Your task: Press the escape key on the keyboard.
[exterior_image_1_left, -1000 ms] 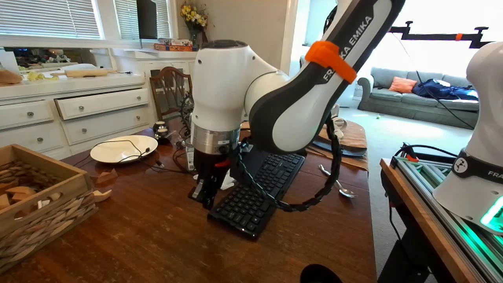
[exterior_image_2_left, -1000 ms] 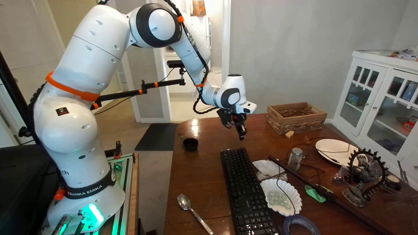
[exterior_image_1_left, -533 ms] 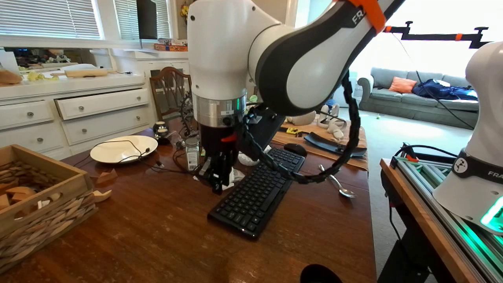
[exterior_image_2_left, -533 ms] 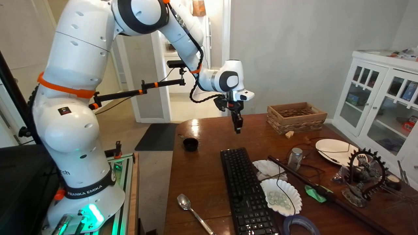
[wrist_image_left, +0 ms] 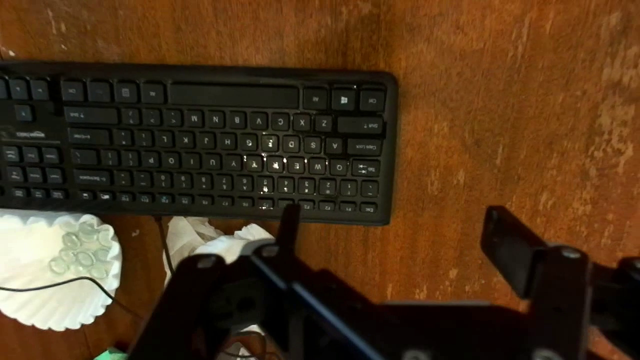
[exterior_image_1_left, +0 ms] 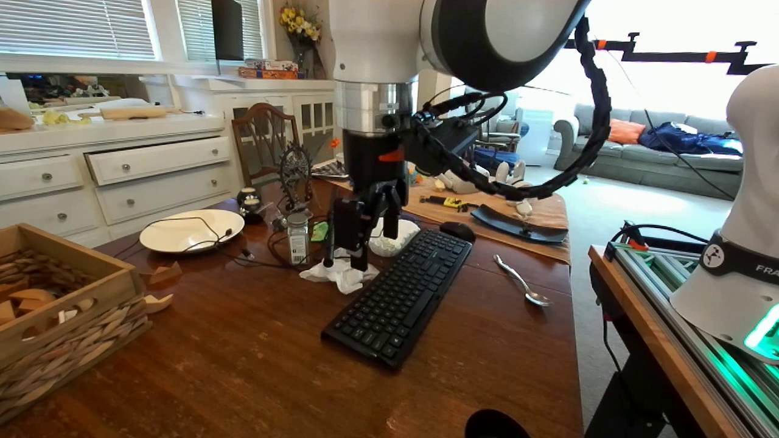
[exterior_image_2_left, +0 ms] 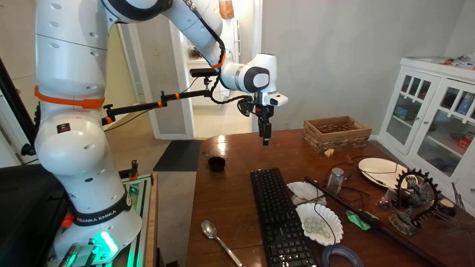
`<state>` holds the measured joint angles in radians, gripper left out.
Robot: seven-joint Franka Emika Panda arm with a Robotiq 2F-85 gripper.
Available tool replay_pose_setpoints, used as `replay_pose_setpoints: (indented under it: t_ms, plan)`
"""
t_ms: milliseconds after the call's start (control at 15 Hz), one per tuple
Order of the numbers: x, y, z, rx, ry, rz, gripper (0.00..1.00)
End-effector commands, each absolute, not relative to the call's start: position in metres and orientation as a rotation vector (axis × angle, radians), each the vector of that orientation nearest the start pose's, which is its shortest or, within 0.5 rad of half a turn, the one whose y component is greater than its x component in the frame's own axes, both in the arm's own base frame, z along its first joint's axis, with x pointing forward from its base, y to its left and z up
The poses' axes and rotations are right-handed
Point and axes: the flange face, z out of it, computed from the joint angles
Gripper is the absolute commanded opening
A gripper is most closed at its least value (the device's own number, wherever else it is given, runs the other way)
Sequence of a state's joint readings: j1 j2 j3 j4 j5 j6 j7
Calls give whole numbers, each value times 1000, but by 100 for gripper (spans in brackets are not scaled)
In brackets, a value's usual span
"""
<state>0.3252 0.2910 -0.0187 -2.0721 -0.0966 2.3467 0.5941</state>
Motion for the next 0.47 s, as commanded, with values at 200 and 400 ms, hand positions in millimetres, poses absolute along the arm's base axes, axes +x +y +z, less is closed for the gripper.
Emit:
replay_pose_setpoints:
  t_ms: [200, 400]
  plan:
    - [538, 152, 303, -3149, 425, 4, 100]
    - [540, 154, 304, -3147, 422, -2, 100]
